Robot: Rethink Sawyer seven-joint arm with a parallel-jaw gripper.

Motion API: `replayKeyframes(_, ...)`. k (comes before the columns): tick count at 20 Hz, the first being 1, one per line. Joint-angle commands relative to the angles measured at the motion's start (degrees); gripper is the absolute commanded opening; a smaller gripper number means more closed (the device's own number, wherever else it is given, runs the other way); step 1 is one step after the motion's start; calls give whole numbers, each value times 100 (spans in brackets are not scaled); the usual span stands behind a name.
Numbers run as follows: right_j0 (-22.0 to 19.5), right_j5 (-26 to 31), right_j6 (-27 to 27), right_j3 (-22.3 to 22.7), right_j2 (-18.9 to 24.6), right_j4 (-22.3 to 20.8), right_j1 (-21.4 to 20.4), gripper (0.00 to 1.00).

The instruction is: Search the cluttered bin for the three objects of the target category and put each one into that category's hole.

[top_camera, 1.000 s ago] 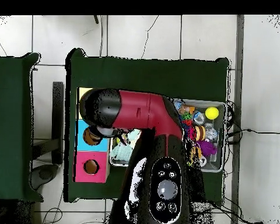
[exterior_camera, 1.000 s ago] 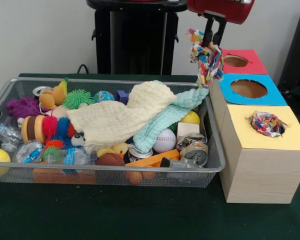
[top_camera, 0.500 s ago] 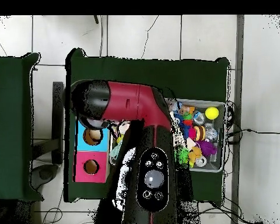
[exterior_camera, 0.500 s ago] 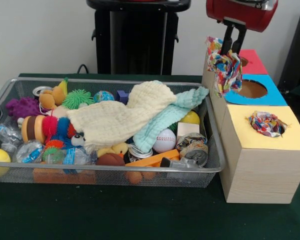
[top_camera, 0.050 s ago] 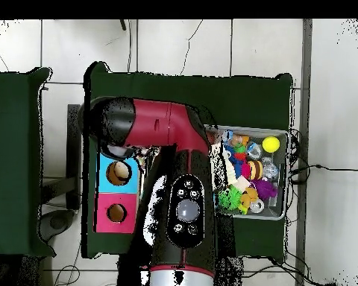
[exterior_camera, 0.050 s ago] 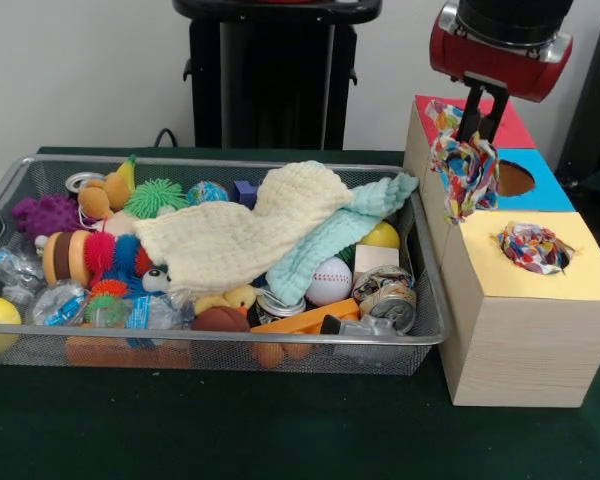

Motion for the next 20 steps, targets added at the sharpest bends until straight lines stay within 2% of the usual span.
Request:
replayKeyframes(1,33,-37,1586,-214,100,254,589,0)
replayKeyframes(11,353,363,2051,-758,-70,552,875,0)
replayKeyframes(20,410,443,2138,-1229,-127,721,1253,0)
